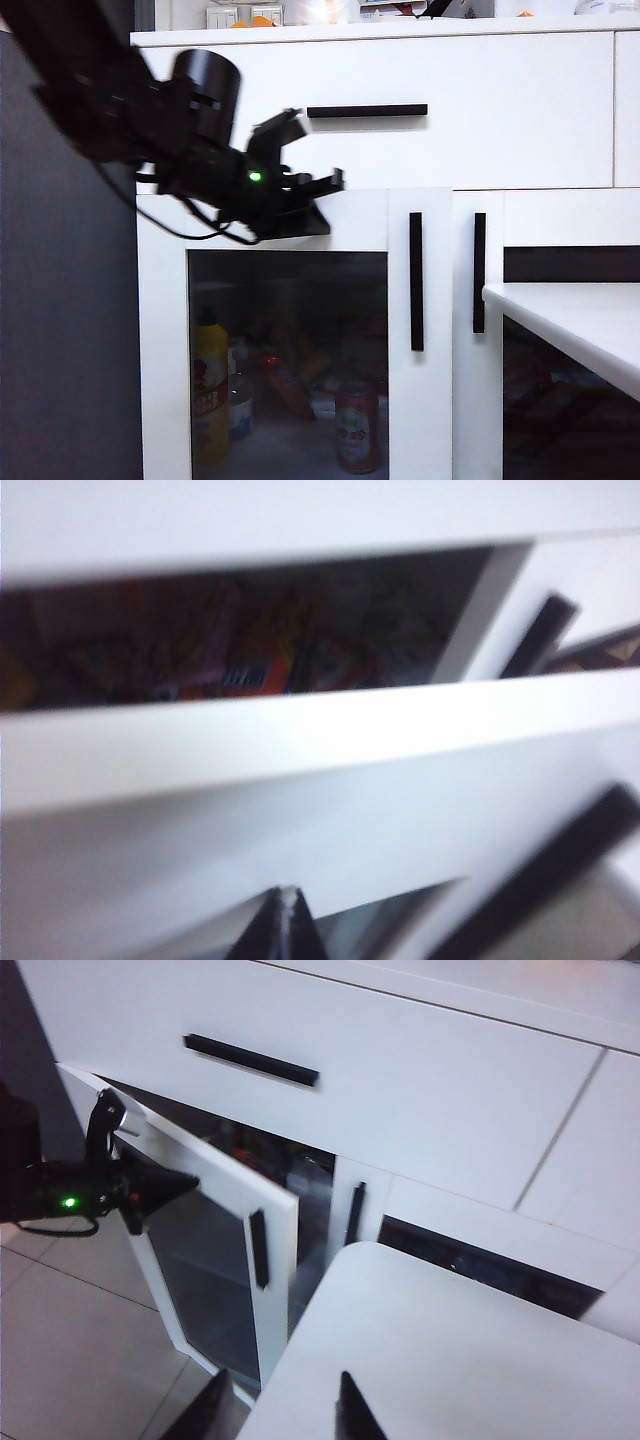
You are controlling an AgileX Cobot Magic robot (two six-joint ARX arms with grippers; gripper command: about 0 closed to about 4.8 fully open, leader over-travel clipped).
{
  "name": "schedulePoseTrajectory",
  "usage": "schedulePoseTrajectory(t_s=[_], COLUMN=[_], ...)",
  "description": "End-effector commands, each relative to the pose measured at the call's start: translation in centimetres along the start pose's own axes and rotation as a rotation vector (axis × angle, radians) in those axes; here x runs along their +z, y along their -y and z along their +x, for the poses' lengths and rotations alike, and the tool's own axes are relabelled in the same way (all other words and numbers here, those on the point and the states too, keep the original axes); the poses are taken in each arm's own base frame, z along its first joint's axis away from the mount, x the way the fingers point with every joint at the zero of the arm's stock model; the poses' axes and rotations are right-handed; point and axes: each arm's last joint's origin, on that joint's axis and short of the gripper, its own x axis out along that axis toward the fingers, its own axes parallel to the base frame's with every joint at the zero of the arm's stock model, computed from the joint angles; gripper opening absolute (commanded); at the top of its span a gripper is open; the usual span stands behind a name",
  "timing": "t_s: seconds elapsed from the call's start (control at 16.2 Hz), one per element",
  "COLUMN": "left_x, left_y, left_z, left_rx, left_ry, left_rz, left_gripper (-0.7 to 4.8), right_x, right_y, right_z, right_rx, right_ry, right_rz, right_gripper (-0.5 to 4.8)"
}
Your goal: Open the left door of the white cabinet, pick up a can of beverage from the table on the right, place it inside the cabinet, and finally close the cabinet door.
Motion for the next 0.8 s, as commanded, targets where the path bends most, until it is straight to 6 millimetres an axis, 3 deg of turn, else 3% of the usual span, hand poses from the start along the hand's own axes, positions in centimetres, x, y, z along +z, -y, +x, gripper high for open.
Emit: schedulePoseTrajectory(t_s=[0.06,0.37,0.62,0.8], left_x=[1.6,2.7,3.4,5.1], left_y=[-0.4,-1.0,-1.0,-0.6], left_z=[2.5,5.4,5.4,3.9], left_rx=[0.01,0.014,0.029,0.03], left_ry=[0.084,0.096,0.102,0.02], left_rz=[0.027,0.082,0.084,0.066], left_gripper=[-0.06,-0.06,-0.06,-0.06], right_x=[0.0,-0.3,-0.3,-0.1], right_y=[0.0,0.1,0.1,0.2], right_z=[-0.1,-0.1,-0.1,-0.2], right_rx=[-0.005,-0.007,-0.02,-0.042], right_ry=[0.005,-0.027,-0.023,-0.004], right_rz=[0.001,-0.006,-0.006,-0.017], right_gripper=[1.38,1.38,1.38,1.37])
